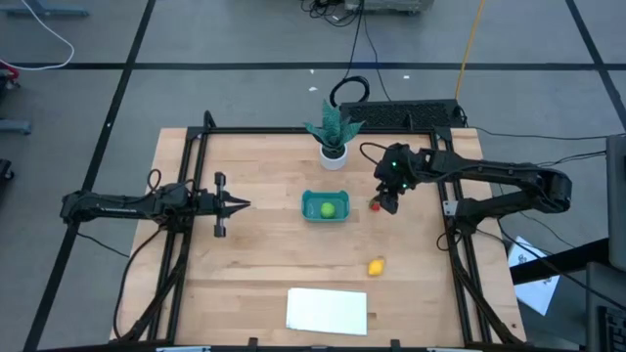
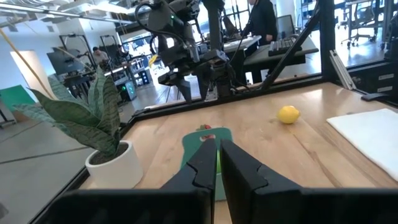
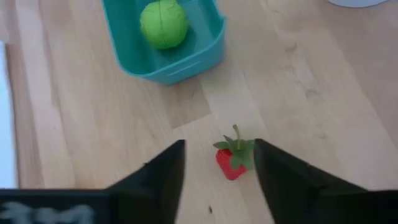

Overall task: Pick and placing Produce into tupperware
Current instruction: Put the red strawberry into the green bin

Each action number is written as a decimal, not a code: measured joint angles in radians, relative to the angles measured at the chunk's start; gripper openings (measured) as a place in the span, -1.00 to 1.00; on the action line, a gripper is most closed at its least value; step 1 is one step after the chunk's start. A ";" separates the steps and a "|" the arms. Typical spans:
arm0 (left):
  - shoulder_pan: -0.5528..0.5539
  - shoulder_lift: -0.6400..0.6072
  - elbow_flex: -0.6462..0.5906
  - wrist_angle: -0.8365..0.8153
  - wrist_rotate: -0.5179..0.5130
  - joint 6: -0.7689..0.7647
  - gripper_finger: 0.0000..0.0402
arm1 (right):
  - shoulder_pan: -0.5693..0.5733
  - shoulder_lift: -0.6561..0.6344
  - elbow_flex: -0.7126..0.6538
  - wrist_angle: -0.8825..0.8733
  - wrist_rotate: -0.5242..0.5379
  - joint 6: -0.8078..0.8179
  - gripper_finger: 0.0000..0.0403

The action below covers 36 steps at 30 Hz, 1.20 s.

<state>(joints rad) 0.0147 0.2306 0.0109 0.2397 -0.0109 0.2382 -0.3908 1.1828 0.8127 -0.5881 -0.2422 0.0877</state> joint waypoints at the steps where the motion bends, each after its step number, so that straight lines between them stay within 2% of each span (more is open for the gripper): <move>1: 0.000 0.000 0.000 -0.002 0.000 0.000 -0.87 | 0.000 0.000 0.000 -0.001 0.011 0.004 0.06; 6: 0.000 0.000 0.000 -0.005 0.000 0.000 -0.87 | 0.000 0.008 0.000 -0.054 0.010 -0.020 0.42; 11: 0.000 0.000 0.000 -0.005 0.000 0.000 -0.87 | 0.000 0.011 -0.025 -0.027 0.011 -0.037 0.57; 25: 0.000 0.000 0.000 -0.006 0.000 -0.004 -0.87 | 0.000 0.011 -0.148 0.095 0.005 -0.167 0.59; 36: 0.000 0.000 0.000 -0.013 0.000 -0.007 -0.87 | 0.000 0.011 -0.220 0.181 0.003 0.037 0.59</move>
<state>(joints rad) 0.0147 0.2310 0.0109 0.2265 -0.0105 0.2314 -0.3908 1.1942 0.5922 -0.4067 -0.2390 0.1246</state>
